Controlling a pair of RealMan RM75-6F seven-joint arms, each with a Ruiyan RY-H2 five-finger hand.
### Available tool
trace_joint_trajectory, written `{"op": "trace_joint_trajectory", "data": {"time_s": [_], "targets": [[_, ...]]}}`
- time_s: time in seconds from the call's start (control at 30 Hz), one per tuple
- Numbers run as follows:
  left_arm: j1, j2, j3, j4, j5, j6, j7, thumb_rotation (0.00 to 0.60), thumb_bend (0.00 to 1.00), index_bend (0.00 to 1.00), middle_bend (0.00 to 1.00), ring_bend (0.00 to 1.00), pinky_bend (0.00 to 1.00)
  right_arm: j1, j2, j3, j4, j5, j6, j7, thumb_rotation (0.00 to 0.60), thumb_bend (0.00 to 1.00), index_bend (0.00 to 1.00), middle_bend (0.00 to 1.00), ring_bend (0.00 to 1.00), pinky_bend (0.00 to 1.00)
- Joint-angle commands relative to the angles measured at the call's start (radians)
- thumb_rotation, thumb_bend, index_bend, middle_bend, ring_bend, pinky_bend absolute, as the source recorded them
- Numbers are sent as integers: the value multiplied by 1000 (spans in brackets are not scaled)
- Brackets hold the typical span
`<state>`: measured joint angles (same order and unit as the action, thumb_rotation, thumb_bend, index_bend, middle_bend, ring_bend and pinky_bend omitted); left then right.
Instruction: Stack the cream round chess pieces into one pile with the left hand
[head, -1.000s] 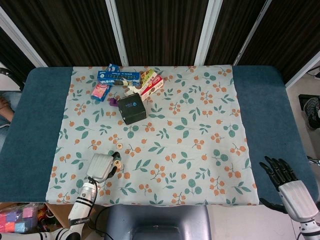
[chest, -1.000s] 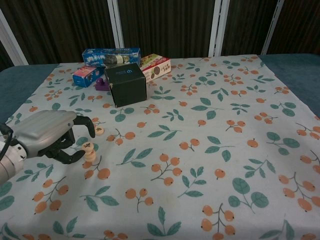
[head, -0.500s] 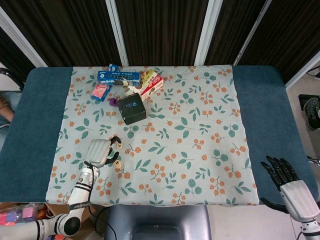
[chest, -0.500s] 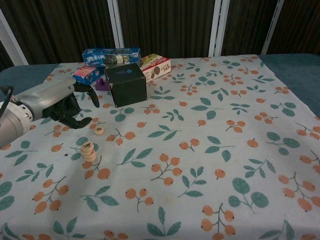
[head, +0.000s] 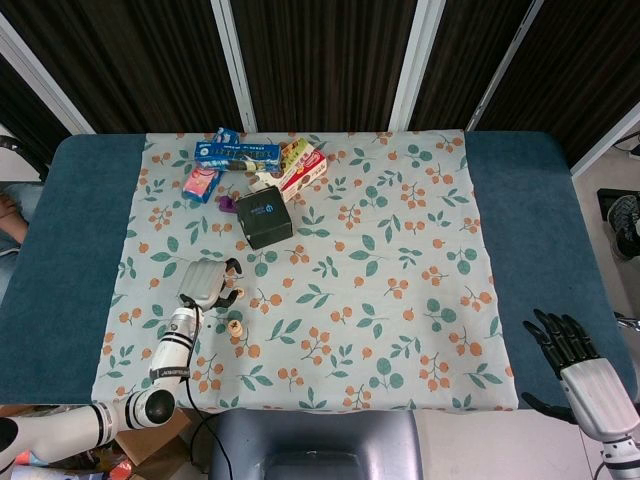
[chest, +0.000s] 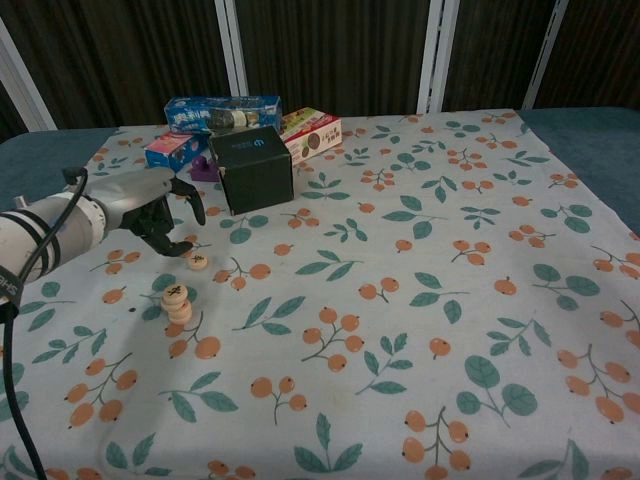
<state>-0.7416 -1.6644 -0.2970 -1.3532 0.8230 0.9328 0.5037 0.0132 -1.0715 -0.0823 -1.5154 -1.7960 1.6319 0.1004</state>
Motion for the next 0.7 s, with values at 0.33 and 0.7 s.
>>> {"op": "trace_joint_trajectory", "data": {"time_s": [0.33, 0.7], "targets": [[-9, -27, 39, 52, 22, 11, -15, 600, 353, 427, 1000, 1000, 1000, -1, -2, -1, -1, -2, 0, -3, 600, 143, 0, 0, 0, 0], [-14, -78, 71, 127, 45, 11, -35, 600, 352, 431, 1000, 1000, 1000, 0, -2, 0, -2, 0, 0, 2, 600, 143, 0, 0, 0, 0]]}}
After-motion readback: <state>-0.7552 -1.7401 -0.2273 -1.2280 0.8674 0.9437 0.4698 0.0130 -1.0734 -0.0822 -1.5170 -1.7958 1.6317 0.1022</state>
